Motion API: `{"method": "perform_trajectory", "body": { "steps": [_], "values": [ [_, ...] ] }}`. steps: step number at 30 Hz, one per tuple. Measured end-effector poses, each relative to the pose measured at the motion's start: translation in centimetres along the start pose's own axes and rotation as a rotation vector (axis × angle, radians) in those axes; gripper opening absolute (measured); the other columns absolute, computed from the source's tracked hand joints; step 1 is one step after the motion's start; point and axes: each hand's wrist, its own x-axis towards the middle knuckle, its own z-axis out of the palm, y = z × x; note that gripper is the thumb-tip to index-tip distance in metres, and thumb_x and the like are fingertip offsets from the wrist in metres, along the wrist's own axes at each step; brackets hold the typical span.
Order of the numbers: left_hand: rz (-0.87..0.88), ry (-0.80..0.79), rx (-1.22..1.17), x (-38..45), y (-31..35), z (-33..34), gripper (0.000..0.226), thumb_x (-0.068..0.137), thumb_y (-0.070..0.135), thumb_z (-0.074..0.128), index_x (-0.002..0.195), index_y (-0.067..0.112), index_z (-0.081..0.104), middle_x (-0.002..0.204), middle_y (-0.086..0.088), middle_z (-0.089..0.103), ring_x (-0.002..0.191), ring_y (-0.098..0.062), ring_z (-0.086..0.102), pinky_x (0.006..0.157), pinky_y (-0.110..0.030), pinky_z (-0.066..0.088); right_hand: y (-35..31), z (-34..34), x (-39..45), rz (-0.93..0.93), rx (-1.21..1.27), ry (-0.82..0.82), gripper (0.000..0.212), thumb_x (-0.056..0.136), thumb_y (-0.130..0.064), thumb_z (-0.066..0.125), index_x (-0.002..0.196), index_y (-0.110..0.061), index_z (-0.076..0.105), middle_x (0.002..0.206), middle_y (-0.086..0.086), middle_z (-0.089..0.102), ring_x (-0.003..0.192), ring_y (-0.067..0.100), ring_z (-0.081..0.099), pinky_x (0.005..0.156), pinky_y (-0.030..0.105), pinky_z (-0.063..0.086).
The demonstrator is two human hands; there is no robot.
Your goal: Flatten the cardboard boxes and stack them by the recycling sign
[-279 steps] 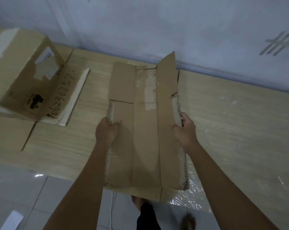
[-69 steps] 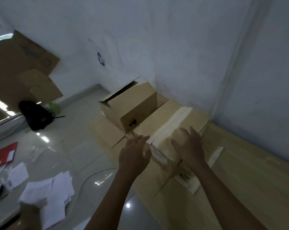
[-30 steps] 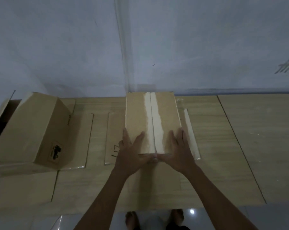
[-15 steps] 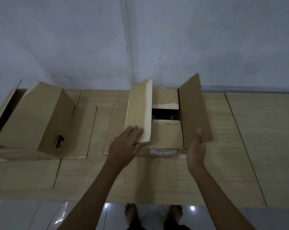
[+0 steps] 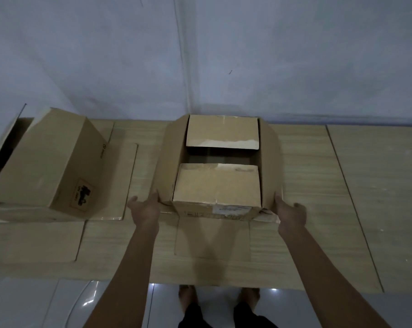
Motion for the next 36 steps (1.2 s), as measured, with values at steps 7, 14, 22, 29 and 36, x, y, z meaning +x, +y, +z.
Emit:
{"method": "perform_trajectory", "body": {
  "steps": [7,14,22,29,36],
  "values": [
    [1.359,-0.196,0.529,-4.0,5.0,4.1,0.035,0.092,0.027,0.062,0.126,0.022,0.066,0.125,0.002,0.064,0.116,-0.022,0.057,0.101,-0.033,0.040,-8.2,2.1,-0.7,-0.955,-0.261,0.065,0.046,0.089,-0.020,0.068,0.131,-0.006,0.057,0.134,0.015,0.054,0.125,0.031,0.049,0.104,0.034,0.037],
    [1.210,-0.540,1.217,-4.2,6.4,9.2,0.092,0.077,0.092,0.039,0.146,0.030,0.044,0.144,0.006,0.053,0.141,-0.018,0.038,0.124,-0.056,0.001,-16.3,12.2,-1.5,-1.396,-1.176,-0.538,0.103,0.078,-0.036,0.082,0.157,-0.015,0.020,0.165,0.010,0.014,0.152,0.028,0.012,0.123,0.043,0.015],
    [1.390,-0.480,0.798,-4.1,6.2,7.4,0.088,0.072,0.077,0.069,0.134,0.017,0.057,0.123,0.000,0.059,0.118,-0.022,0.052,0.114,-0.050,0.033,-15.6,16.0,0.0,-1.492,-1.458,-0.406,0.086,0.088,-0.026,0.069,0.155,-0.027,0.016,0.163,0.010,0.007,0.150,0.035,0.009,0.114,0.060,0.026],
    [1.741,-0.329,0.715,-5.8,7.2,4.8,0.077,0.071,0.073,0.069,0.114,0.009,0.062,0.104,-0.002,0.065,0.101,-0.019,0.062,0.112,-0.042,0.040,-16.3,15.4,-1.1,-1.417,-1.545,-0.472,0.081,0.093,-0.016,0.053,0.156,-0.038,0.006,0.164,0.009,0.001,0.151,0.037,0.003,0.113,0.066,0.022],
    [1.843,-0.260,0.869,-7.1,8.2,-0.3,0.040,0.077,0.046,0.080,0.098,0.021,0.058,0.079,0.006,0.060,0.068,-0.016,0.054,0.059,-0.027,0.031,-21.9,11.1,-2.7,-1.376,-1.294,-0.605,0.062,0.093,0.002,0.043,0.146,-0.030,0.045,0.146,0.018,0.047,0.127,0.038,0.048,0.102,0.043,0.040]
  ]
}}
